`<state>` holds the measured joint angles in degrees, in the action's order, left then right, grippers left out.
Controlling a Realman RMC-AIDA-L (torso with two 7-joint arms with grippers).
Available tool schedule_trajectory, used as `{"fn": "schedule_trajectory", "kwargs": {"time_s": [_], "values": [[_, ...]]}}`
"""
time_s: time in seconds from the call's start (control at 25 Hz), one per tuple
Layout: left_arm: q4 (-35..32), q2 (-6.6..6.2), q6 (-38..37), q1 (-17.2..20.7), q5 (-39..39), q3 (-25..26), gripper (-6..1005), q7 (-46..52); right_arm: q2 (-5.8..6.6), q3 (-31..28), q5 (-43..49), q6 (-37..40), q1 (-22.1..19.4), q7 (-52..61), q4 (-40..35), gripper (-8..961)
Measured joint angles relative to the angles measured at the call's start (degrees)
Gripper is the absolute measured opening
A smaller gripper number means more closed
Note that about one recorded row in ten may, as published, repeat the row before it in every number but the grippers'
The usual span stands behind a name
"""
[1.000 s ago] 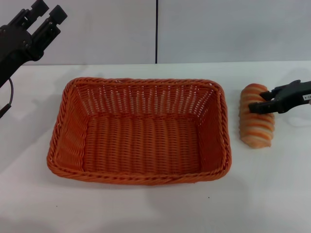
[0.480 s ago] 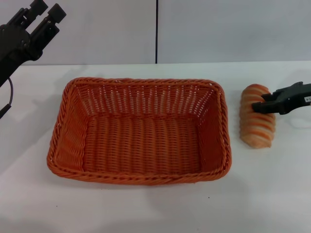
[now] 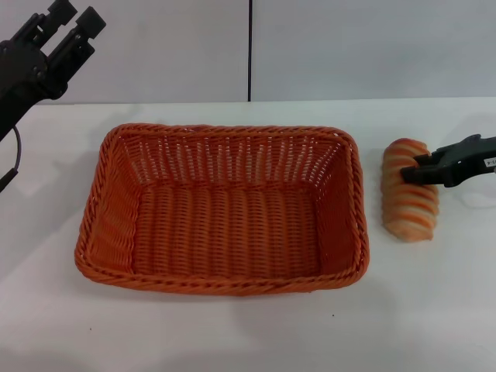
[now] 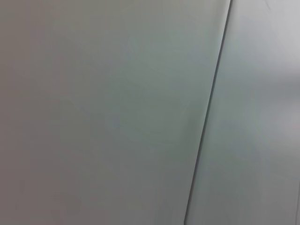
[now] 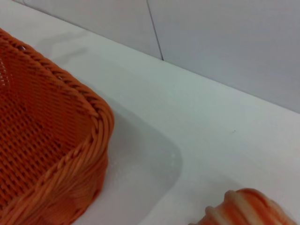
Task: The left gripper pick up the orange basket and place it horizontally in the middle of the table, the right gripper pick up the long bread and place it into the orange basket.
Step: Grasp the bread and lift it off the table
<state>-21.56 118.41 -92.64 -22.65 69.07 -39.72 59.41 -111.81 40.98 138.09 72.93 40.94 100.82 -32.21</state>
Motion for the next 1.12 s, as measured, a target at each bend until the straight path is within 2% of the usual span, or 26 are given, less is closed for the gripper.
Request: {"fn": "schedule_trajectory", "kwargs": {"time_s": [1.12], "values": [[1.00, -0.02, -1.59, 0.02, -1.32, 0.00, 603, -0.10, 0.72, -0.73, -2.04, 2.13, -0.87, -0.10, -0.88, 151]]}}
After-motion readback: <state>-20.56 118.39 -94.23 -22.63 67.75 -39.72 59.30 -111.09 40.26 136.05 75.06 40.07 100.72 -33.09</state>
